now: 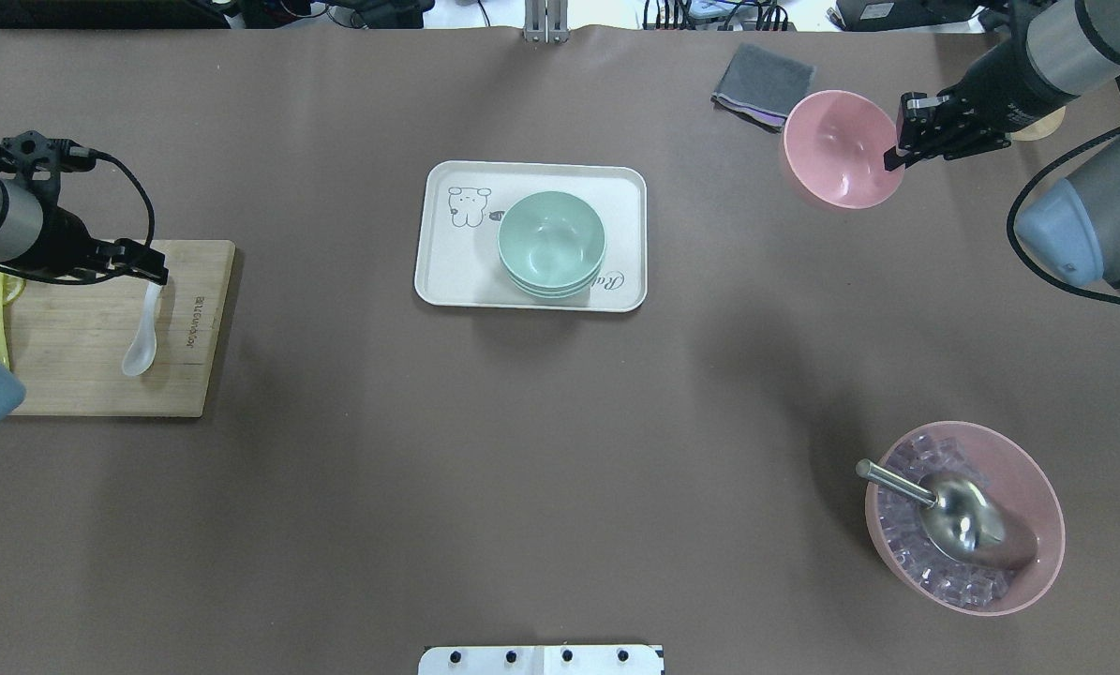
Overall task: Stack pink bowl on green and place spoon
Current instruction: 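Lift the pink bowl with the right gripper while the left reaches the white spoon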
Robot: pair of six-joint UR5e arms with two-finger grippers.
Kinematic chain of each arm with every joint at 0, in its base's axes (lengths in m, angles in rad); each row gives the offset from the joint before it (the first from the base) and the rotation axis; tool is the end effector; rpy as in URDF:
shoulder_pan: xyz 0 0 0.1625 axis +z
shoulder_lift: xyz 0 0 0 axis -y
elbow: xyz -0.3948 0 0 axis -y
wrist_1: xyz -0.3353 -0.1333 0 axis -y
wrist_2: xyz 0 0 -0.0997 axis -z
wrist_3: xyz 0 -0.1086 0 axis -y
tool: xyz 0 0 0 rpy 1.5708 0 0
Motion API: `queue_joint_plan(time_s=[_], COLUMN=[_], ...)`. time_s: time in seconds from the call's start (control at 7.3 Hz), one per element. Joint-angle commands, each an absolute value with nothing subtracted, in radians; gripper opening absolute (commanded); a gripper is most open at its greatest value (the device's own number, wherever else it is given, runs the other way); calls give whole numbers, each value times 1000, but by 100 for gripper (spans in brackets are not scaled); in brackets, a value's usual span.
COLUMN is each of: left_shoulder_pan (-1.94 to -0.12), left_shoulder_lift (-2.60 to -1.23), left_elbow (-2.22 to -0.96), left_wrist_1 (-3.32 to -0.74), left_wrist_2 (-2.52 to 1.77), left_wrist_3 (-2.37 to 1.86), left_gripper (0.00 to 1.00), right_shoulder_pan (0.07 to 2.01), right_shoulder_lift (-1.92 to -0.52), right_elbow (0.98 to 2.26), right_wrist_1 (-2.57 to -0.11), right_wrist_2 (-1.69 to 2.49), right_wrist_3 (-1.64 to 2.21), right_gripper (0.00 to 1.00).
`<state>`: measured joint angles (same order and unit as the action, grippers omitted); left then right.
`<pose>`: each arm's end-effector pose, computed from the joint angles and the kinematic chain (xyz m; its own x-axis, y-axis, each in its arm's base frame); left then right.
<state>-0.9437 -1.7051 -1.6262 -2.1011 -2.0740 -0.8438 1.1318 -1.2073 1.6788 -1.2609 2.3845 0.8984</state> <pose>0.2395 -0.4684 0.4963 0.6771 0.0579 -0.7336 0.0974 0.9811 0.1674 -0.1898 -0.5322 0.3619 0.4878 0.0323 0.8724 -0.1282 0.9911 0.0350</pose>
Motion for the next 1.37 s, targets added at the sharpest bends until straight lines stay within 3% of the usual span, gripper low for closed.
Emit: queue_joint_plan(time_s=[0.0,0.14,0.55,0.82,1.23], left_shoulder_pan=[-913,-904,-874,-873,-873], left_shoulder_lift=[-1704,-1704,-1704,-1704,-1683], left_elbow=[-1606,-1606,-1600,-1600,-1600], left_wrist_1=[-2120,-2121,-2123,-2121,-2141], left_wrist_2=[-2056,-2042,-2006,-2006,-2006], left_wrist_3=[-850,-850,-845,-841,-839], left_gripper=[84,69,58,43,9], right_shoulder_pan=[1132,1132,1132,1132,1132], right_shoulder_lift=[-1207,-1209,-1207,-1207,-1207], right_elbow=[1687,1687,1687,1687,1687], right_wrist_1=[-1261,-1261,-1259,-1259,-1259], right_wrist_2=[2385,2384,2384,2382,2382], right_wrist_3=[907,907,907,907,907], right_gripper=[0,0,0,0,0])
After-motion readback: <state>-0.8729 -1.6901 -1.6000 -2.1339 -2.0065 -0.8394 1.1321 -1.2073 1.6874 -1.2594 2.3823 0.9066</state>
